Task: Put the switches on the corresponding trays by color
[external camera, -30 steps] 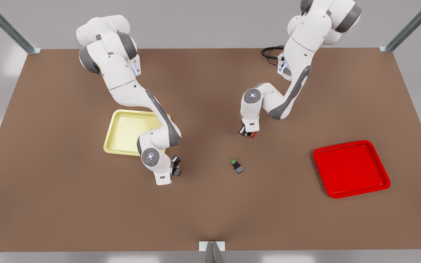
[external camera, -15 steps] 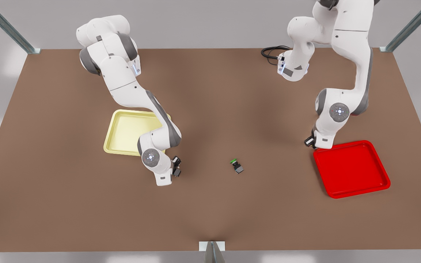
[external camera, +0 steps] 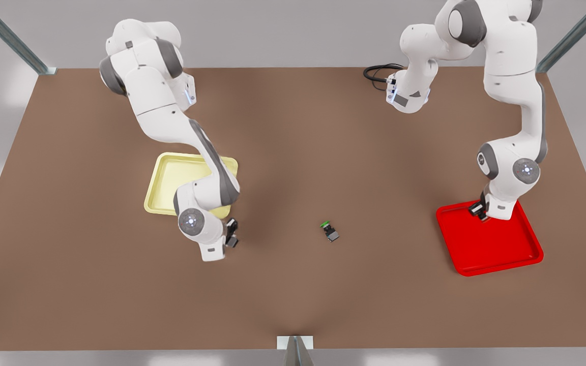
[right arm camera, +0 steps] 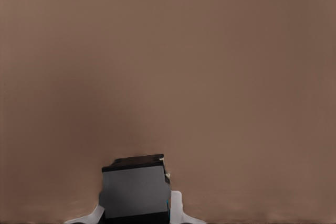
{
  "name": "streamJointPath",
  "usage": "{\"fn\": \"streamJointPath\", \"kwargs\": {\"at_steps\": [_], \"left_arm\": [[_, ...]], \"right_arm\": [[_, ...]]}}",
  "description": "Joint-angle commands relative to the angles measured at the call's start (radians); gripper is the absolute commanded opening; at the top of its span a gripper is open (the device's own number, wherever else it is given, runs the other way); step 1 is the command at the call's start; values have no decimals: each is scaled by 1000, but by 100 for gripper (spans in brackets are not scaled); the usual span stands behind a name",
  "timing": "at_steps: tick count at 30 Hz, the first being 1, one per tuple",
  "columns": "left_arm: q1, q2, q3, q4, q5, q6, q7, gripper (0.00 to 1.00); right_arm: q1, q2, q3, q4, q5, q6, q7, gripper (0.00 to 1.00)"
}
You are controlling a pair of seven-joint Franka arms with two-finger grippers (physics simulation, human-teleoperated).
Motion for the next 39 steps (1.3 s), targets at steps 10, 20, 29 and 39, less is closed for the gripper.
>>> {"fn": "streamJointPath", "kwargs": {"at_steps": [10, 20, 29, 39], "left_arm": [[57, 70, -2, 109, -62, 23, 6, 100], [59, -125, -372, 640, -45, -752, 73, 99], [34, -260, -430, 710, -19, -1088, 242, 100], [31, -190, -462, 804, -15, -1099, 231, 100]], "right_arm": [[-175, -490, -37, -650, -100, 97, -163, 49], [-165, -580, -15, -846, -42, 162, -222, 100], [-215, -983, 36, -140, -178, -649, 577, 100], [-240, -1102, 9, -282, -174, -593, 591, 100]]}}
